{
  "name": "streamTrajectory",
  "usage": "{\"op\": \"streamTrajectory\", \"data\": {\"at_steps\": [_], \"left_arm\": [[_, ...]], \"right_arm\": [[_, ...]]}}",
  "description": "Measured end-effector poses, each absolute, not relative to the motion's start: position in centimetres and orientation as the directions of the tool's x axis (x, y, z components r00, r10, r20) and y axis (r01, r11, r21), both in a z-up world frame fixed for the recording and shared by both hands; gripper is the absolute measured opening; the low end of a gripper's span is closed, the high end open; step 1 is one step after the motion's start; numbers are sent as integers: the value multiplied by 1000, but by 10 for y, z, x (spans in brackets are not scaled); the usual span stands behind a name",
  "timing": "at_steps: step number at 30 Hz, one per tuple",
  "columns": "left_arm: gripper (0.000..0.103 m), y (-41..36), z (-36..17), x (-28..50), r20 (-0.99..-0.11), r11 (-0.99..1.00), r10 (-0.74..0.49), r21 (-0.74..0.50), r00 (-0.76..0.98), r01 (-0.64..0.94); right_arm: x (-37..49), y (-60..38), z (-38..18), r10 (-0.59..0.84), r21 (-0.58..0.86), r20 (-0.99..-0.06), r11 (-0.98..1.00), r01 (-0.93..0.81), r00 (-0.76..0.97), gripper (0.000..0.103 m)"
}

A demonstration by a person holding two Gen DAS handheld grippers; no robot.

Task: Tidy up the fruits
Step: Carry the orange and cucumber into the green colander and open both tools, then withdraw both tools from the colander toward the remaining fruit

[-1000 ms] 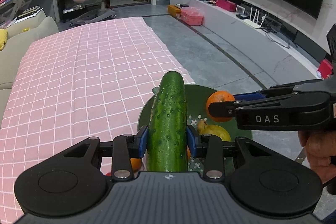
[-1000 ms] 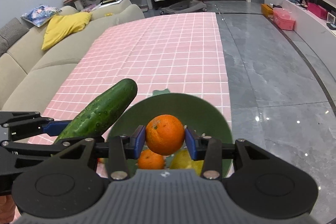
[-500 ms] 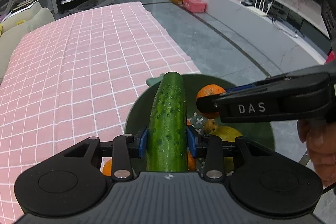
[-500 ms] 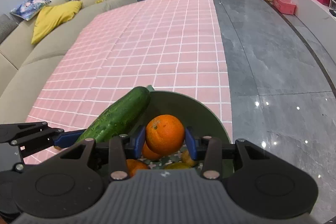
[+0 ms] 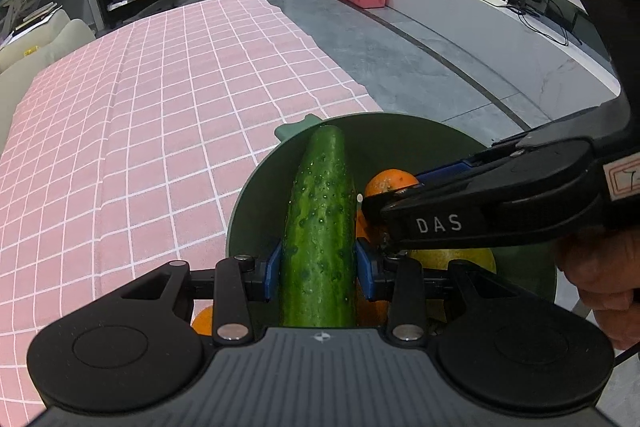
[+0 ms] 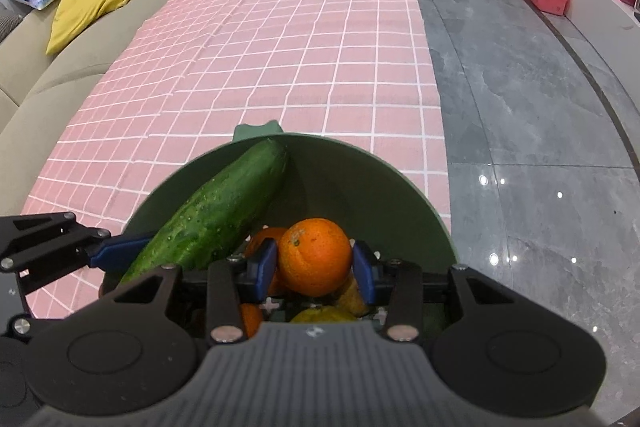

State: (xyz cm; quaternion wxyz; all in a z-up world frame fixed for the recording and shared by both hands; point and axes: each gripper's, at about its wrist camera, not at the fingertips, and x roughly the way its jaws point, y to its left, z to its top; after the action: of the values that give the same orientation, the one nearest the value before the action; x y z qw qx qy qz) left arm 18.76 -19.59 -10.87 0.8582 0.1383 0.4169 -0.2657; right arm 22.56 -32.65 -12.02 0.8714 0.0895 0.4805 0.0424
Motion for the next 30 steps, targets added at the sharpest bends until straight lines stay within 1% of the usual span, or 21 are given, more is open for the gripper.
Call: {"op": "streamTrajectory", "data": {"at_steps": [3, 5, 6, 7, 8, 14, 19, 25, 30], "left_arm": [[44, -195, -106, 190, -790, 824, -347, 1, 506, 567], [49, -192, -99, 187, -763, 827, -360, 6, 538, 562], [56, -190, -93, 183, -741, 829, -369, 12, 562, 560], [65, -187, -85, 180, -721, 831, -374, 19, 584, 556], [68, -184, -79, 179, -708, 834, -379, 18, 596, 552], [68, -153, -45, 163, -683, 865, -377, -19, 625, 501], [68, -114, -33, 140, -695, 897, -348, -53, 629, 438], [68, -74, -37, 111, -726, 925, -312, -84, 613, 371], [68, -45, -45, 93, -744, 934, -291, -84, 602, 347]], "right_arm": [[226, -326, -119, 156, 193, -830, 981, 14, 535, 40], [224, -328, -116, 151, 190, -825, 982, 16, 545, 41], [222, -330, -113, 147, 195, -816, 980, 27, 558, 44], [220, -333, -109, 149, 204, -809, 978, 35, 569, 46], [218, -337, -104, 153, 218, -797, 975, 43, 585, 46], [204, -340, -79, 144, 224, -760, 973, 47, 633, 46], [183, -320, -63, 163, 211, -742, 977, -4, 651, 46], [146, -285, -49, 200, 214, -712, 975, -64, 673, 46], [113, -253, -51, 222, 230, -718, 970, -76, 660, 46]]}}
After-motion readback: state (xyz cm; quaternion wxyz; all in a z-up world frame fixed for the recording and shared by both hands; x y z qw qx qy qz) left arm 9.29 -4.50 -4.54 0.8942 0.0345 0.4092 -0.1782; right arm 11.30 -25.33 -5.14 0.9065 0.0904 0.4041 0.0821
